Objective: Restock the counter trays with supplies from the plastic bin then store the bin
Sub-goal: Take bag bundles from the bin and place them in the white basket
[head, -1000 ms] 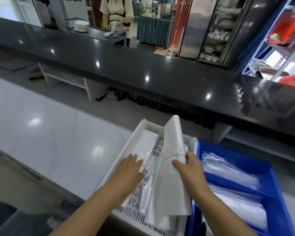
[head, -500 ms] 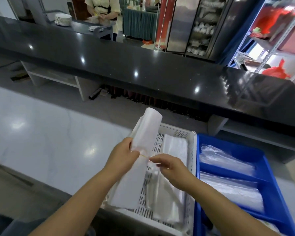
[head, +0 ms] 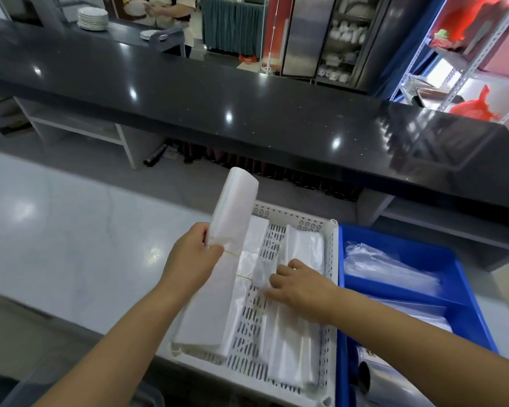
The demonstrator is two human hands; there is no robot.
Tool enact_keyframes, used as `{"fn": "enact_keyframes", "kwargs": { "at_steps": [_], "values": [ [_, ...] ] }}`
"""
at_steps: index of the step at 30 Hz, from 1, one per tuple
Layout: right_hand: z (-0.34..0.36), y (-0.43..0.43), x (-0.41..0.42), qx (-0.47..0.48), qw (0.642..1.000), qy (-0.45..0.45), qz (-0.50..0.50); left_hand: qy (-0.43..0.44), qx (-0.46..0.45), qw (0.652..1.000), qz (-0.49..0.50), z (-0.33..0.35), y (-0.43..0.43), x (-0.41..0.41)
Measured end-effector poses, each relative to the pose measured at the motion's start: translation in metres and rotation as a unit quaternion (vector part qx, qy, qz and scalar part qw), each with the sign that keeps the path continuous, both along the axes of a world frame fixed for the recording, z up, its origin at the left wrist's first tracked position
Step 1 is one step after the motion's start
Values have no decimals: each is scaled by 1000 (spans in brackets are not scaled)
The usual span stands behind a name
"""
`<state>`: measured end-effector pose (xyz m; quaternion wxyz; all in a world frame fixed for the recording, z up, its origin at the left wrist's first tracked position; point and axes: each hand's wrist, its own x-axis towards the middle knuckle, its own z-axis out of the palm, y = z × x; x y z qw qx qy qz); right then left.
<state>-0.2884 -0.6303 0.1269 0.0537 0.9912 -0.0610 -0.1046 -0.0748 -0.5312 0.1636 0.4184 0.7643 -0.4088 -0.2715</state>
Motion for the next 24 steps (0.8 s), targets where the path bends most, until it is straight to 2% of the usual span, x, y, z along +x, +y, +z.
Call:
{"fn": "enact_keyframes", "kwargs": {
  "at_steps": [8,13,18,20,23,24],
  "values": [
    [20,-3,-19,-33,998,32,-52,-46,49,996,-66,-12,-20,-33],
    [33,3,-45,-55,989,-12,-137,-70,87,990,-86,-31,-29,-62],
    [30,9,-52,-66,984,-38,-159,-36,89,983,-155,-47,-27,-85],
    [26,11,-51,-61,985,-52,-152,-79,92,978,-173,-51,-23,-86],
    [24,10,-49,-65,984,-77,-146,-221,90,954,-184,-56,-17,-84],
    [23,10,-49,-65,984,-84,-144,-229,80,953,-179,-54,-14,-84]
  ]
}}
